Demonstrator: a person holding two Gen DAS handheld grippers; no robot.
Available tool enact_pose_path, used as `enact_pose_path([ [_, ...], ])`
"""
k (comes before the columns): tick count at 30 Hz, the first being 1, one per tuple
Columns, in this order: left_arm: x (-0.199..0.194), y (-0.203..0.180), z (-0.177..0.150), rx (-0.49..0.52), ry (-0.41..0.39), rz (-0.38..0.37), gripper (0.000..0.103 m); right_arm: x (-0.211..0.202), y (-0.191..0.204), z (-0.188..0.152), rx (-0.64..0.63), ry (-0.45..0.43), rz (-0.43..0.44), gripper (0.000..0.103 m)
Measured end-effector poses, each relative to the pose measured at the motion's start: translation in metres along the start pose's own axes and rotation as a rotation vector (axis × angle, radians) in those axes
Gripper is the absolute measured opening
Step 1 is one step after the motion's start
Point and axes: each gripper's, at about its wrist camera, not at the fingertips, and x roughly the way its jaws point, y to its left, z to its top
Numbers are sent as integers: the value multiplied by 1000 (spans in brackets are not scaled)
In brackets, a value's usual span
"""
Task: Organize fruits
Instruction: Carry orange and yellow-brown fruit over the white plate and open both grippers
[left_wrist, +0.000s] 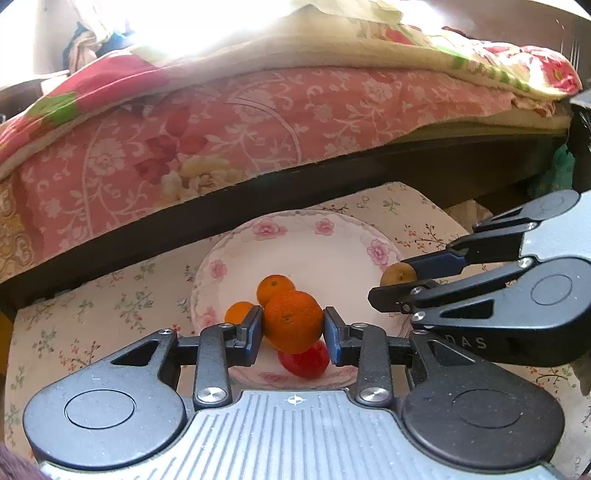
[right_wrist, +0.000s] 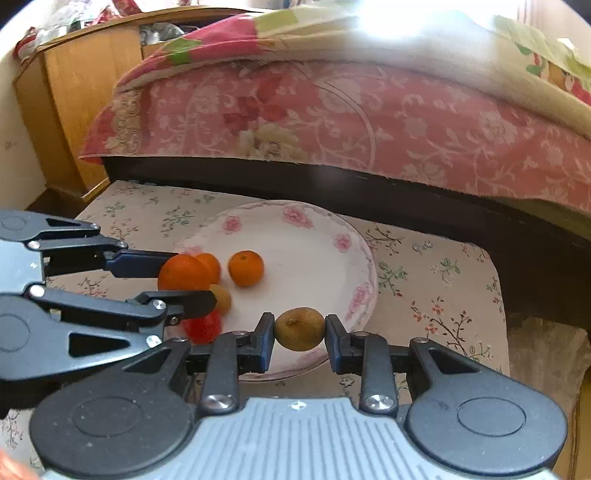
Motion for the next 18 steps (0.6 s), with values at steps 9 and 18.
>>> enact_pose_path([
  [9, 8, 2, 1, -9, -10, -4, 43, 8, -6, 0, 16, -3, -1, 33],
  [18, 3, 4, 3, -10, -22, 6, 48, 4, -10, 1, 46, -22, 5, 36],
])
